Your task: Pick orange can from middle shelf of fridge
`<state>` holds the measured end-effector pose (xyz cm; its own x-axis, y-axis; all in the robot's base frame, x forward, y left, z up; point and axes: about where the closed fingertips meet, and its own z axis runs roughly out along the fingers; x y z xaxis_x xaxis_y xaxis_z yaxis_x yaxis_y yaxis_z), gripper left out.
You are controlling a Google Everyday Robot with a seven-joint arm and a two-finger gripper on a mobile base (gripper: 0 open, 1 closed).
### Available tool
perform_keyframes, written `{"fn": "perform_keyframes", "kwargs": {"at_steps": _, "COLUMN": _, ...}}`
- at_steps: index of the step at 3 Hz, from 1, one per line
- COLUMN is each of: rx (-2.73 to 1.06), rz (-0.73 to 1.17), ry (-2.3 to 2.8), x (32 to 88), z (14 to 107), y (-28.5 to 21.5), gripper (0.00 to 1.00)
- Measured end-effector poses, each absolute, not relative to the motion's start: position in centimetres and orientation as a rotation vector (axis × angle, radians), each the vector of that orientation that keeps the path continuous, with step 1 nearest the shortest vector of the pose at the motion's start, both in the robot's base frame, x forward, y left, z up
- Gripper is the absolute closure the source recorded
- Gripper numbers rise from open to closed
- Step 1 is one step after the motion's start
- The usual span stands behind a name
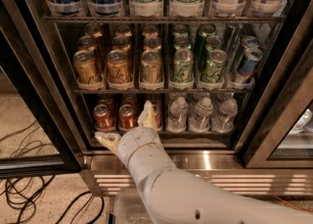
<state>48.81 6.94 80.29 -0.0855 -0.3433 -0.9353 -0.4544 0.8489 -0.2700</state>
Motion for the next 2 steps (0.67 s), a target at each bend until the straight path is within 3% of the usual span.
{"fn": "perform_keyframes", "kwargs": {"at_steps": 1, "rx": -0.583, "rz": 0.091, "ry": 1.652, "x": 50.4, "z": 80.7, "y": 6.9, "gripper": 0.37}}
{"fn": "perform_keyframes", "kwargs": {"at_steps": 2, "rx": -0.575, "rz": 0.062, "ry": 1.613, "x": 51.4, "z": 81.6, "y": 7.2, "gripper": 0.41}}
